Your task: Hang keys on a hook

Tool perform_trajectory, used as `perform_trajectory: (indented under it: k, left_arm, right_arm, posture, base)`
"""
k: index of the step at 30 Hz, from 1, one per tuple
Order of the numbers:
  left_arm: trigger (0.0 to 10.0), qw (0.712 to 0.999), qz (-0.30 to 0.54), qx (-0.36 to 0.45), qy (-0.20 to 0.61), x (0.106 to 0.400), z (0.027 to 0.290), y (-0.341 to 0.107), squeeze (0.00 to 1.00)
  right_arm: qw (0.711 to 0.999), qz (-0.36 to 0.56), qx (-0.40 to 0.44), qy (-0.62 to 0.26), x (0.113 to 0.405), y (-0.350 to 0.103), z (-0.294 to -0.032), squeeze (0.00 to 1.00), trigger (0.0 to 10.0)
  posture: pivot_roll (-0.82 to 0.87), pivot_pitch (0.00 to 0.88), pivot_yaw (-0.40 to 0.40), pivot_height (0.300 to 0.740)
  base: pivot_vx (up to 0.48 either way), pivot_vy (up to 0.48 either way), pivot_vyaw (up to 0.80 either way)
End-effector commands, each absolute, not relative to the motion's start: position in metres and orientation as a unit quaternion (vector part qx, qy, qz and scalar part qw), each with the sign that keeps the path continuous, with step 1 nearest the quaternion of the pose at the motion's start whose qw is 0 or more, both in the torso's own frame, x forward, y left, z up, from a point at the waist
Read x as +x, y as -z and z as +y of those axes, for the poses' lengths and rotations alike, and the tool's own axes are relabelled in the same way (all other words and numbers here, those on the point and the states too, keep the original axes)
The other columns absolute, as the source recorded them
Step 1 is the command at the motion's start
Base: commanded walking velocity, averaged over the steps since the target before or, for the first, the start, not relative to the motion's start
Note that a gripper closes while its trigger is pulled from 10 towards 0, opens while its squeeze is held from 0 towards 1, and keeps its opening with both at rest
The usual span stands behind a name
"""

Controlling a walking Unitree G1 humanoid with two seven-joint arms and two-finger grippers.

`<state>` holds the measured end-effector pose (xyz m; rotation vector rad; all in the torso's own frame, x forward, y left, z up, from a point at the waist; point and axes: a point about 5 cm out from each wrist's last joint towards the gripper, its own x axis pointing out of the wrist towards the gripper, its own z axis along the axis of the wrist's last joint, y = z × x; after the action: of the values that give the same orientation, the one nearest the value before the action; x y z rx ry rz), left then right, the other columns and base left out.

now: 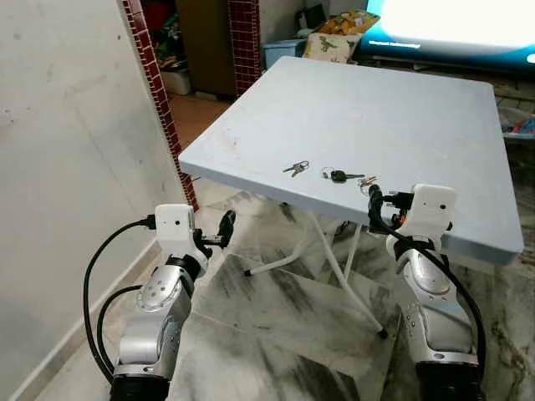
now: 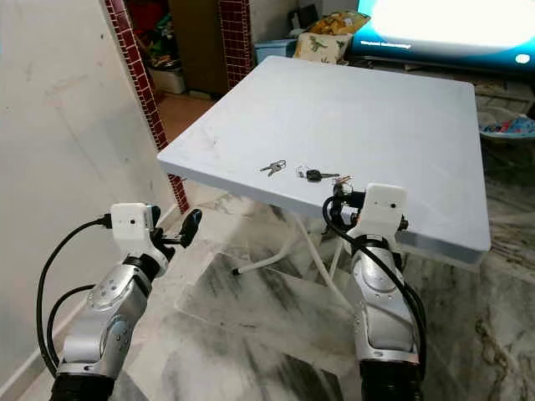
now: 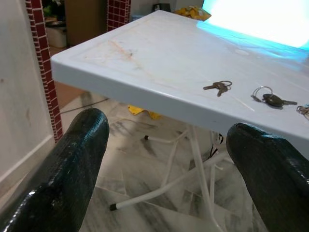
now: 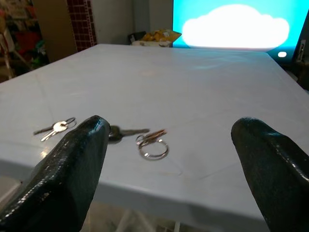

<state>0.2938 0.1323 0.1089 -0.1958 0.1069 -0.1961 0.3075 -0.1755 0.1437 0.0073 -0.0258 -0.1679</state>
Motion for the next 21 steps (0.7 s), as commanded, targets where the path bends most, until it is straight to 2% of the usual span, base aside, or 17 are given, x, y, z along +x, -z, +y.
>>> perform_trajectory:
  k: [1,6,21]
  left_arm:
    - [10.0,0.989,0.049,-0.097,0.101,0.2960,0.1309,-0.1112,0.00]
    - [10.0,0.989,0.049,-0.097,0.101,0.2971,0.1312,-0.1112,0.00]
    - [10.0,0.988,0.051,-0.122,0.079,0.3019,0.1369,-0.1133,0.00]
  right_arm:
    - [0.996,-0.014,0.005,0.090,0.3084,-0.1438,-0.1791,0.00,10.0]
    - [0.996,-0.014,0.005,0.090,0.3090,-0.1438,-0.1789,0.00,10.0]
    - [0.996,-0.020,0.006,0.090,0.3101,-0.1454,-0.1795,0.00,10.0]
  posture:
    - [-0.05,0.000,0.082,0.740]
    - [-0.05,0.000,0.084,0.740]
    - [-0.05,0.000,0.091,0.740]
  base:
    - [0.000,-0.428,0.00]
    - [0.000,-0.414,0.00]
    - [0.000,0.000,0.00]
